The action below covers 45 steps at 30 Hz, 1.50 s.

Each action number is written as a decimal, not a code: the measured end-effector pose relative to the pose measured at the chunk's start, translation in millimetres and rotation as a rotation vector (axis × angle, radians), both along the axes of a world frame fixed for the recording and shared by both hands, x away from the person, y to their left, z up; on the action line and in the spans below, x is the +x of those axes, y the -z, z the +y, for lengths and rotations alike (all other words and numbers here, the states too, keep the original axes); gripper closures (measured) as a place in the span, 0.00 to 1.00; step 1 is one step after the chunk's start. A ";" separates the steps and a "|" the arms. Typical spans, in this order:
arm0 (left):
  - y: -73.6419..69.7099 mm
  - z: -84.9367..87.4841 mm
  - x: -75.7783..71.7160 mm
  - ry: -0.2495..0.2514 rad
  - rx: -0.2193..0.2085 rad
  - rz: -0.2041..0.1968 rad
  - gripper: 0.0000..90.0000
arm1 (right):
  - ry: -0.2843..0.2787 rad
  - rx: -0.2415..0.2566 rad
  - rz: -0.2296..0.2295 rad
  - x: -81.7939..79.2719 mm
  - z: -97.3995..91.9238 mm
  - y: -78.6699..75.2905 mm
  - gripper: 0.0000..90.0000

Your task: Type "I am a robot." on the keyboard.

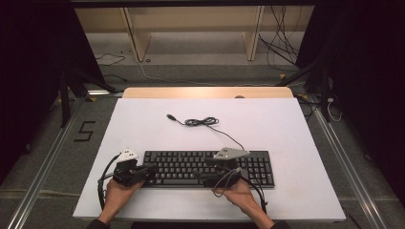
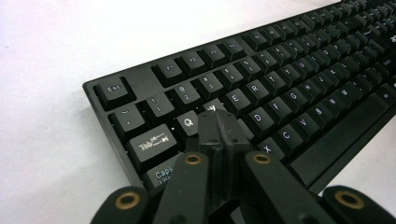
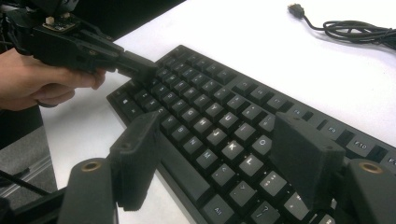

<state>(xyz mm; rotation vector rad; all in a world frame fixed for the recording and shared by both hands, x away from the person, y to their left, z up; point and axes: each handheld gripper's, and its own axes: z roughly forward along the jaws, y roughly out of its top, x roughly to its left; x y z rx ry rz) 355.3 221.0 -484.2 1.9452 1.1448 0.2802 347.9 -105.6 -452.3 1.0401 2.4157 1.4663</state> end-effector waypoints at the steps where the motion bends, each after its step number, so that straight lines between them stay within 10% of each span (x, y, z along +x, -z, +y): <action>1: 0.3 -0.2 0.2 -0.001 0.001 0.001 0.99 | 0.000 0.000 0.000 0.0 0.1 0.0 0.37; 28: -3.3 0.5 -1.8 0.007 -0.042 -0.014 0.96 | -0.002 0.002 -0.003 -0.7 0.9 -0.2 0.37; 45: -13.8 2.0 -11.7 0.035 -0.132 -0.055 0.57 | -0.011 -0.005 0.000 -2.0 4.8 2.1 0.37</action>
